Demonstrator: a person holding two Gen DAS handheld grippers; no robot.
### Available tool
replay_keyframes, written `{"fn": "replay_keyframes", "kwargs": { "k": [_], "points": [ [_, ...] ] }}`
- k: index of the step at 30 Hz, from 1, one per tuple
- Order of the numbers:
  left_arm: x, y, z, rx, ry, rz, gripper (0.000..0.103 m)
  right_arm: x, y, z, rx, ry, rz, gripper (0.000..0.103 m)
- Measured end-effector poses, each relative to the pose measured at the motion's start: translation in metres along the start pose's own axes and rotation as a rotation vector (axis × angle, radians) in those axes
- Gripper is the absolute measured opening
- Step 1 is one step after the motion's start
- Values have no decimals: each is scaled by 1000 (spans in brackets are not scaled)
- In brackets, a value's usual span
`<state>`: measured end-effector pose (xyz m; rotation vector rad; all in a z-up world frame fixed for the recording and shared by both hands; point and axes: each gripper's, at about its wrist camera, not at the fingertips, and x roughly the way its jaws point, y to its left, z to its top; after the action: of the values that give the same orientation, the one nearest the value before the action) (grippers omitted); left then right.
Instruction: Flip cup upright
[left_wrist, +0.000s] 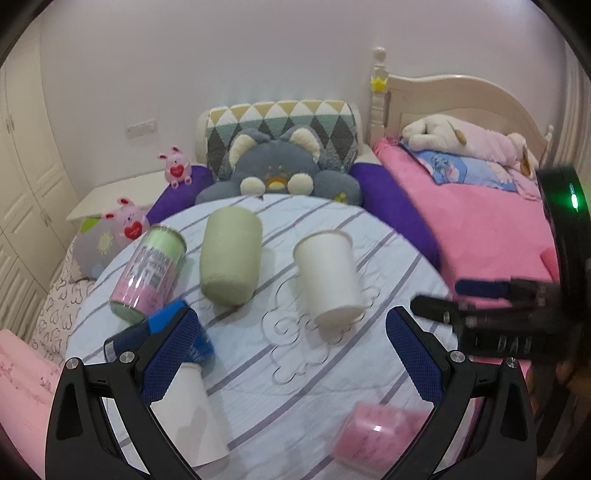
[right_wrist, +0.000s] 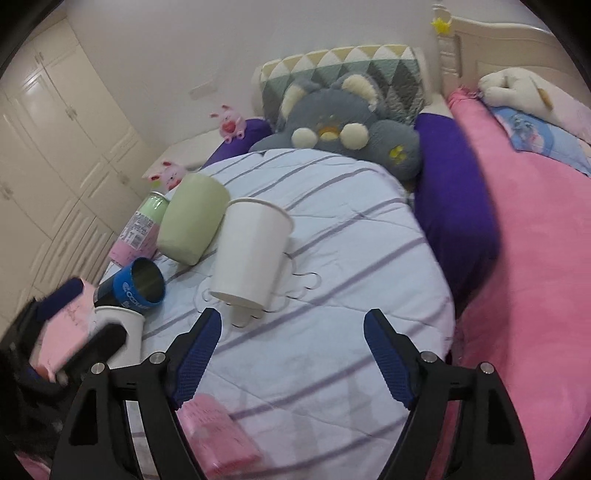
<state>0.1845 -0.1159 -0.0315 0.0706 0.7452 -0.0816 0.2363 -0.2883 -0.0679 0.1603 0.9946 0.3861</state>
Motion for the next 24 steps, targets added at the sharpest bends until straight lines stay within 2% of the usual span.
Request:
{"fn": "replay_keyframes", "kwargs": {
  "k": [5, 9, 15, 24],
  "points": [
    [13, -20, 19, -1, 8, -20, 103, -2, -11, -8, 3, -18, -1, 81],
    [38, -33, 32, -22, 67, -69, 103, 3, -15, -12, -19, -26, 9, 81],
    [82, -48, 46, -24, 176, -94, 103, 15, -21, -13, -46, -32, 39, 81],
    [130, -44, 55, -91, 302, -131, 103, 35, -31, -7, -56, -32, 93, 81]
  ]
}}
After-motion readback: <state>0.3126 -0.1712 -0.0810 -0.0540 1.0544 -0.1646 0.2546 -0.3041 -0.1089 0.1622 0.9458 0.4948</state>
